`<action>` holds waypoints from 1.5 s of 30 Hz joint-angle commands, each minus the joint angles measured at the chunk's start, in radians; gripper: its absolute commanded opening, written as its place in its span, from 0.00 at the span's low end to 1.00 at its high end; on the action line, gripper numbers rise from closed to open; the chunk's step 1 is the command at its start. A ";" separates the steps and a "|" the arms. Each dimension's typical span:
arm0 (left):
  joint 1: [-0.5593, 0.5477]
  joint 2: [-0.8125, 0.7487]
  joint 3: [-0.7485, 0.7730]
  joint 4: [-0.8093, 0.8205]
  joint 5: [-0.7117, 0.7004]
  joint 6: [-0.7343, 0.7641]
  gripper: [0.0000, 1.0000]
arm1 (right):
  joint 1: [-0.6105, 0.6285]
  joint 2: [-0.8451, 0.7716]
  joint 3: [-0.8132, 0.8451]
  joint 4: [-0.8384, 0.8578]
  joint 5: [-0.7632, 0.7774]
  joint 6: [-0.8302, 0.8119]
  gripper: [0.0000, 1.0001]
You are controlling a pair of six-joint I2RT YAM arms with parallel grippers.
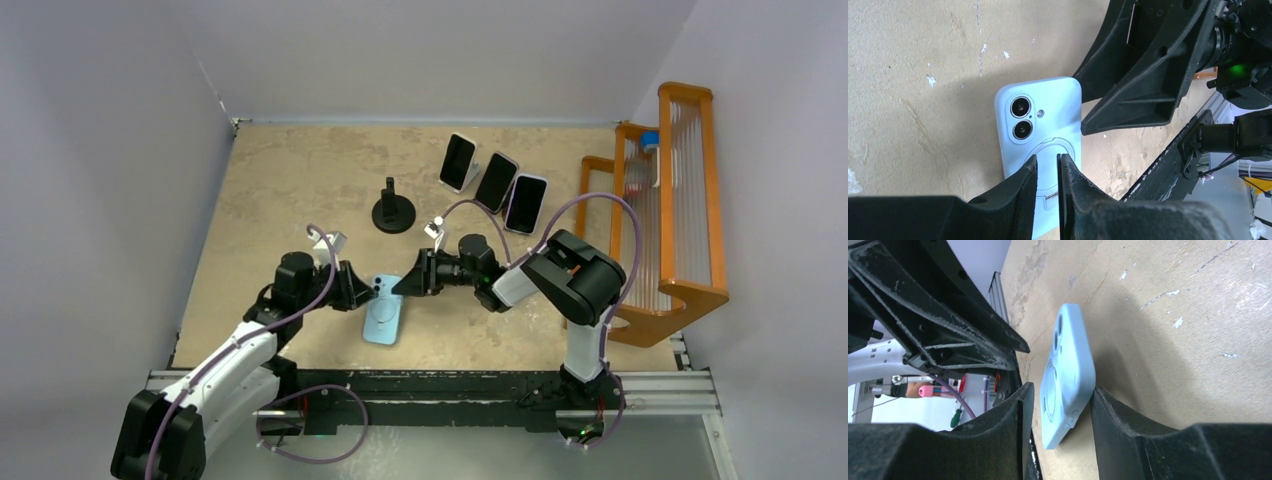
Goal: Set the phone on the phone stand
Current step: Pick up the phone at the center of the board.
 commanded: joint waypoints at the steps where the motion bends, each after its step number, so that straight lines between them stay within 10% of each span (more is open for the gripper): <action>1: -0.007 -0.044 -0.007 -0.024 -0.048 -0.016 0.18 | 0.018 0.026 0.062 0.047 -0.011 0.003 0.46; 5: -0.008 -0.072 -0.011 -0.072 -0.081 -0.007 0.18 | 0.035 0.073 0.091 0.054 -0.005 0.009 0.34; 9: -0.008 -0.097 -0.015 -0.086 -0.085 -0.009 0.19 | 0.041 0.110 0.116 0.061 -0.001 0.021 0.00; 20: -0.023 -0.150 -0.053 0.052 -0.077 0.091 0.65 | -0.055 -0.228 0.053 -0.373 0.278 0.221 0.00; 31: -0.260 -0.073 -0.017 0.329 -0.235 0.403 0.67 | -0.054 -0.439 0.389 -1.292 0.758 0.413 0.00; 45: -0.688 0.270 -0.141 0.985 -0.846 0.870 0.74 | -0.043 -0.420 0.413 -1.367 0.694 0.493 0.00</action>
